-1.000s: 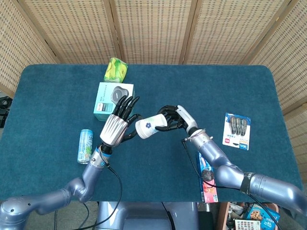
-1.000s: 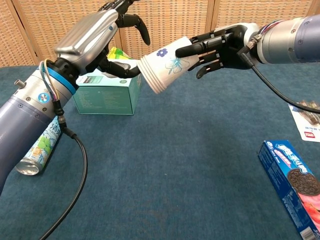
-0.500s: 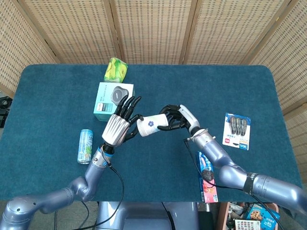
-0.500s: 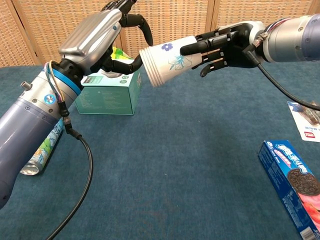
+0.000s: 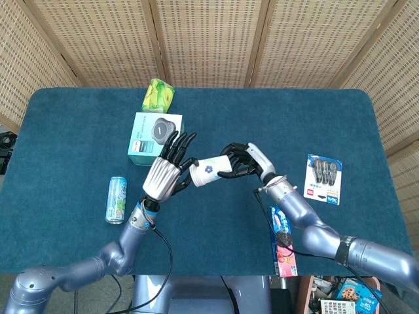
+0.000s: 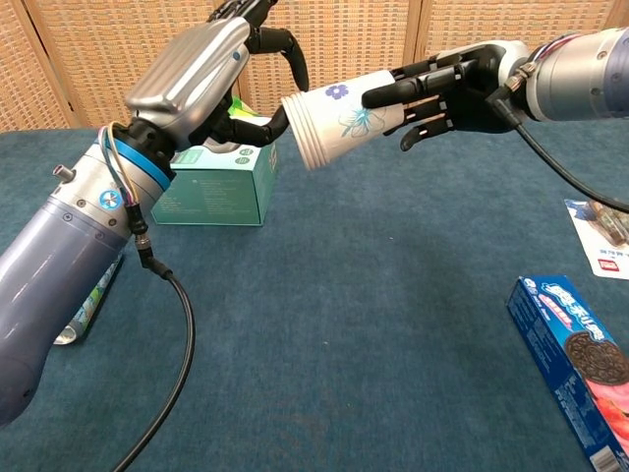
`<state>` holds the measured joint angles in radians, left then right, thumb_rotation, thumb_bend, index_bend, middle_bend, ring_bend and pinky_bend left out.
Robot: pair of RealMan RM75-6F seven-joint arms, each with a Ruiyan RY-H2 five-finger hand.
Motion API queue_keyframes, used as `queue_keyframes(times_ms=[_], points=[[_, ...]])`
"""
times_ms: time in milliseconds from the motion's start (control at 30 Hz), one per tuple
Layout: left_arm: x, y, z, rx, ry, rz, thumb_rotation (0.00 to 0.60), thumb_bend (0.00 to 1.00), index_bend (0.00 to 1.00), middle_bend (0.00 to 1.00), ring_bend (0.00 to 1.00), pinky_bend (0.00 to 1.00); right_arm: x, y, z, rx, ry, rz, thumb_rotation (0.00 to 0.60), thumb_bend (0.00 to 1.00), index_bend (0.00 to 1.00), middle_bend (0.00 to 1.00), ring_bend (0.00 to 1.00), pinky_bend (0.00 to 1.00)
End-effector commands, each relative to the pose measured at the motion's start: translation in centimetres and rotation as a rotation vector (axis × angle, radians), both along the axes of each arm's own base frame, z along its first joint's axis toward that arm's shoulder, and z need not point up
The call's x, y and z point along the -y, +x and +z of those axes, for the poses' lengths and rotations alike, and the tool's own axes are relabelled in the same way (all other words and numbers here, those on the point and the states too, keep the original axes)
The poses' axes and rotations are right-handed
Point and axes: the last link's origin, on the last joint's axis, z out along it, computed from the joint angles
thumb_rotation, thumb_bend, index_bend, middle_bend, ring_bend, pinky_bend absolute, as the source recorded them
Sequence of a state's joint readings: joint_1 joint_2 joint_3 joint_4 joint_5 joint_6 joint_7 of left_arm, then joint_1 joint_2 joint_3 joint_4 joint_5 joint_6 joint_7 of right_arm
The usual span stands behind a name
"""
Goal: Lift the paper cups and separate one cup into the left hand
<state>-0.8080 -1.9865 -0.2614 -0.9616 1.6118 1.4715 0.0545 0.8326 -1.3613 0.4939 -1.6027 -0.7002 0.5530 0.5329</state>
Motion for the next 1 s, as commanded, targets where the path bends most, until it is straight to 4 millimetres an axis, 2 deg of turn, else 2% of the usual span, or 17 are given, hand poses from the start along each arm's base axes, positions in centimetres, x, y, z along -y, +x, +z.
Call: queue_keyframes(times_ms=[33,400,733,1000], points=[[0.0,0.0,-0.1,0.001,0.000,0.003,0.600,0.54,0.63,0.00,0.00,0.00,0.0,-0.1,0.1,0.001,-0.001,-0.002,0.600,0.35,0.63,0.63,0.54,0.61],[-0.2,-0.3,0.0,0.007,0.018,0.010,0.600,0.56,0.69,0.02,0.00,0.00,0.4,-0.7,0.7,0.008,-0.015,-0.017,0.600,0.35,0.63,0.63,0.54,0.61],[-0.3,-2.6,1.3,0.036,0.048,0.038,0.600,0.56,0.70,0.02,0.00,0.00,1.1,-1.8,2.4,0.010,-0.049,-0.042,0.600,0.35,0.63,0.63,0.54,0.61],[-0.9,-4.6,2.7,0.040,0.073,0.066,0.600,0.56,0.70,0.02,0.00,0.00,1.5,-3.8,3.8,-0.012,-0.080,-0.078,0.600,0.35,0.63,0.63,0.54,0.61]])
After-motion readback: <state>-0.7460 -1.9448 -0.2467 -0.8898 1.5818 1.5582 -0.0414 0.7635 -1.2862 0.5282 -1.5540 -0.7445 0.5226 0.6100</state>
